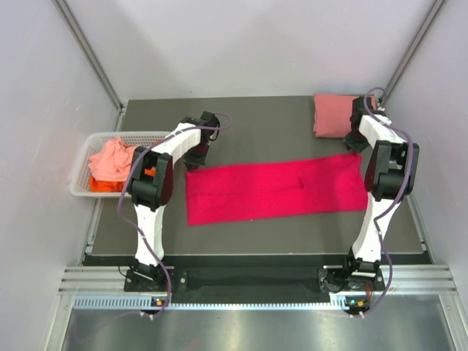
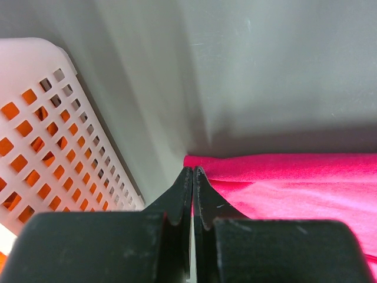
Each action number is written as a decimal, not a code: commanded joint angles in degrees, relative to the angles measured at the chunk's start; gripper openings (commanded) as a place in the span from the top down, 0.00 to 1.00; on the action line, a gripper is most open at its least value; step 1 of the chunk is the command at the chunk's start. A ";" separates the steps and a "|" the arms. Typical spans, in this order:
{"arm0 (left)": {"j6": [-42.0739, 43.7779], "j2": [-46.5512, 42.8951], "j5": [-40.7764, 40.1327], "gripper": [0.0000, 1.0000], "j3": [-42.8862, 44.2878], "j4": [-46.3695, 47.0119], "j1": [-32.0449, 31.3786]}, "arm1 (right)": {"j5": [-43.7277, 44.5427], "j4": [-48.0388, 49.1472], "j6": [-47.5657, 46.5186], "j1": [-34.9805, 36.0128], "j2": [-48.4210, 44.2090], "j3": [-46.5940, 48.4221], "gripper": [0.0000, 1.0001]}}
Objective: Fold and stack the t-shirts
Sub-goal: Fold the tshirt
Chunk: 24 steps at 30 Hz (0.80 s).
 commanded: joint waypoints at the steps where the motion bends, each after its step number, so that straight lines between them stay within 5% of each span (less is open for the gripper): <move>1: -0.55 -3.34 -1.66 1.00 -0.26 -1.98 -0.01 | 2.05 -1.29 0.71 0.73 1.47 4.47 0.67; 17: -1.87 -4.75 -2.45 1.00 -2.28 -2.60 -0.36 | 2.58 -5.34 0.72 0.99 5.42 6.24 0.68; 24: -3.62 -5.80 -4.99 1.00 -3.16 -4.88 -0.45 | 0.48 -2.36 -0.25 1.16 4.64 3.26 1.00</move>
